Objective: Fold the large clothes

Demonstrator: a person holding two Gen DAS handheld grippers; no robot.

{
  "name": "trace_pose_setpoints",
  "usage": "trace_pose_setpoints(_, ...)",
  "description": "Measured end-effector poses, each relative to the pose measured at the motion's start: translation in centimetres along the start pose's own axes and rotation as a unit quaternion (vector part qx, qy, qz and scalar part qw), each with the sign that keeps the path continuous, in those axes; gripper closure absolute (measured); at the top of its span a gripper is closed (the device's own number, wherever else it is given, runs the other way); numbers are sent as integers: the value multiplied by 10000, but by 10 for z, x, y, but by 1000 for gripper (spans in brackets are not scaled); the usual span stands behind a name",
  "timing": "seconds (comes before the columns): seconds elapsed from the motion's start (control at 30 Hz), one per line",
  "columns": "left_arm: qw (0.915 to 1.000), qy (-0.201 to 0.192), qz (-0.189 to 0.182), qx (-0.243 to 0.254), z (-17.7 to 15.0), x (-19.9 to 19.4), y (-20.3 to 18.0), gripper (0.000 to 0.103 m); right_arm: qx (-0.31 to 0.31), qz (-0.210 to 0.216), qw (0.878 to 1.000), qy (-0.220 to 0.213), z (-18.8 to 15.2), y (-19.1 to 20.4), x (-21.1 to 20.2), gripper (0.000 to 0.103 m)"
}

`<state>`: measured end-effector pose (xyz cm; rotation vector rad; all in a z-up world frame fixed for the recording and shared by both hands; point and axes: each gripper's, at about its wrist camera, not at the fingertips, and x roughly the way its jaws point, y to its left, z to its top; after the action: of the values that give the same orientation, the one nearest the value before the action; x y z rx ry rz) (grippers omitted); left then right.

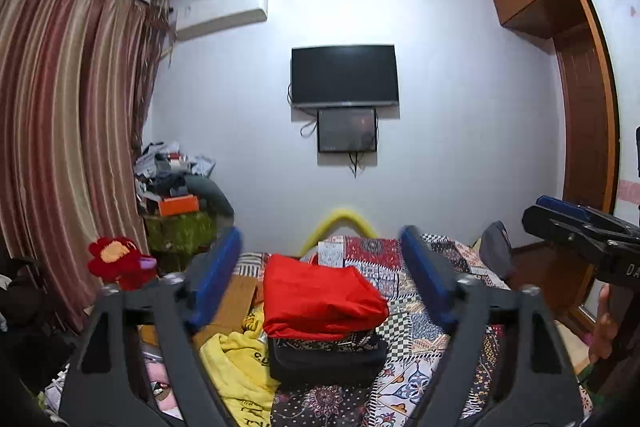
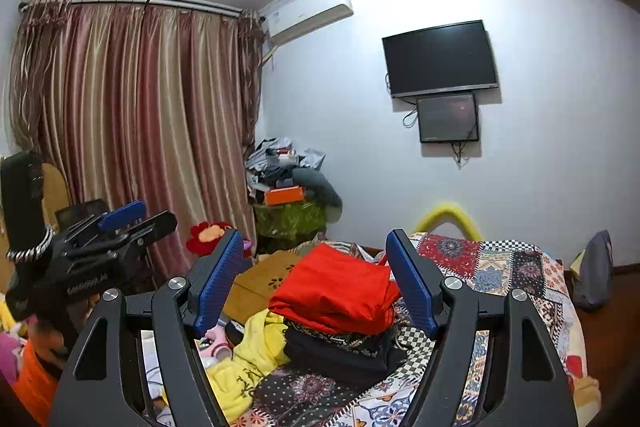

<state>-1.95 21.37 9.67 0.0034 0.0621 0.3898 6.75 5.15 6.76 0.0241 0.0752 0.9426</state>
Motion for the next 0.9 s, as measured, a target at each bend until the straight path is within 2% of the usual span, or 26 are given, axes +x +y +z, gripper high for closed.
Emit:
trace_pose_setpoints(0.1,9999,-139,85,22,-6,-11,-7,5,31,-84,9999,-47,-5,1,-5,30)
trace_pose_setpoints(0.17,9999,-147,82,-12,-10,-14,-8,1,33,-134,9999,-68,-6,1,-7,16)
trace_pose_setpoints(0.23,9999,-141,66,-64,-12,-17,-10,1,48,-179,9998,-106,-9,1,-10,14)
trace_pose_setpoints(0.37,9999,-100,77,-74,-17,-20,-14,1,135,-286,9995,-93,-12,0,-9,0)
trace_pose_setpoints(0.9,9999,-54,93,8,-29,-18,-17,1,12,-422,9991,51,-21,0,-11,0)
